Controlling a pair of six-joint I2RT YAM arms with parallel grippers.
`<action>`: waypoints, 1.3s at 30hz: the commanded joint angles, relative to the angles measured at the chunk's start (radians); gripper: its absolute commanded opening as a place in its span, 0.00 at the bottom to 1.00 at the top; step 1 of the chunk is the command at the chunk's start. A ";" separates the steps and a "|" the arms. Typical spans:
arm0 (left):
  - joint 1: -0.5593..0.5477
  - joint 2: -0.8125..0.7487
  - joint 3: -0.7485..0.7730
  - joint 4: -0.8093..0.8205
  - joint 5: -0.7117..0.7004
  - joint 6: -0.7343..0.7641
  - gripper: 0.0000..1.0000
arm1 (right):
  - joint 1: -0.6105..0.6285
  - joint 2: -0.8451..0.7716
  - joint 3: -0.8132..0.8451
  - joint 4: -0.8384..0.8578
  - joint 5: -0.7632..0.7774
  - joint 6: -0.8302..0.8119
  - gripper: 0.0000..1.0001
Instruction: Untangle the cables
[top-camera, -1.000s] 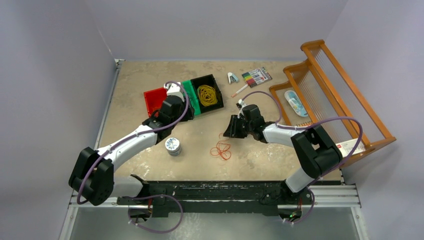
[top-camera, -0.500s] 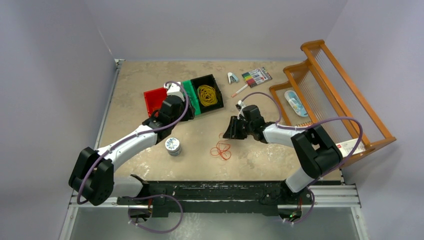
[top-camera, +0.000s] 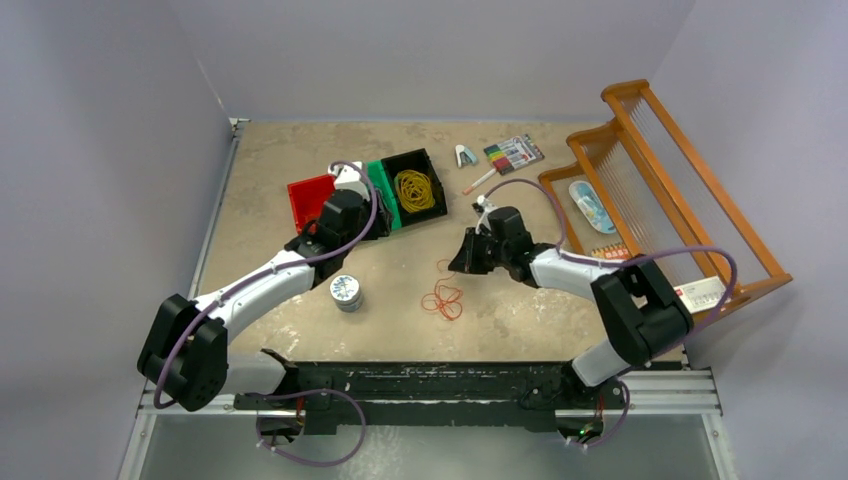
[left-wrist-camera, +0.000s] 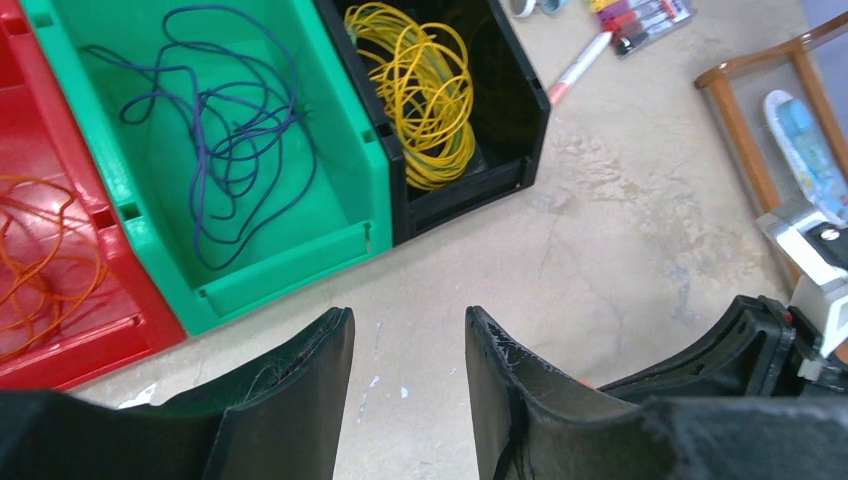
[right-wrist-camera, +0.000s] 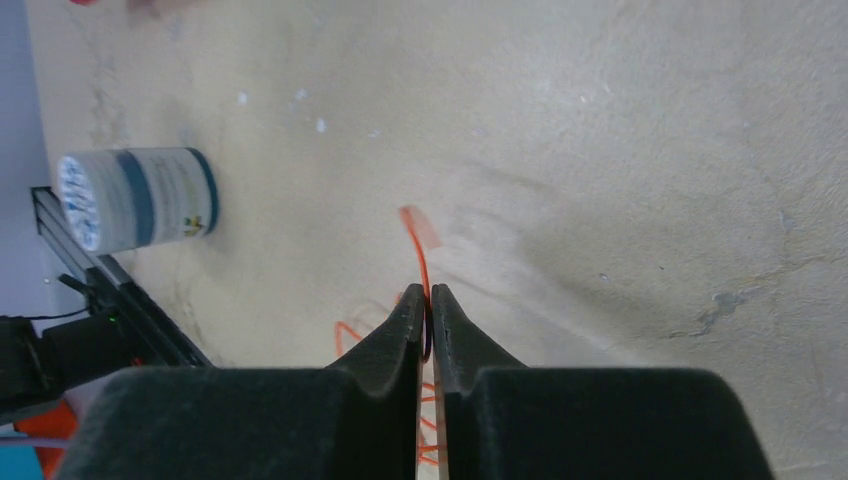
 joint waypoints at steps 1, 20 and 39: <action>-0.002 -0.041 -0.027 0.138 0.050 -0.018 0.45 | -0.001 -0.120 0.027 0.055 0.040 -0.054 0.03; -0.044 -0.007 -0.206 0.662 0.392 -0.014 0.55 | -0.003 -0.298 0.234 0.027 0.147 -0.057 0.00; -0.124 0.125 -0.071 0.765 0.282 0.179 0.59 | -0.017 -0.292 0.396 -0.084 0.007 0.002 0.00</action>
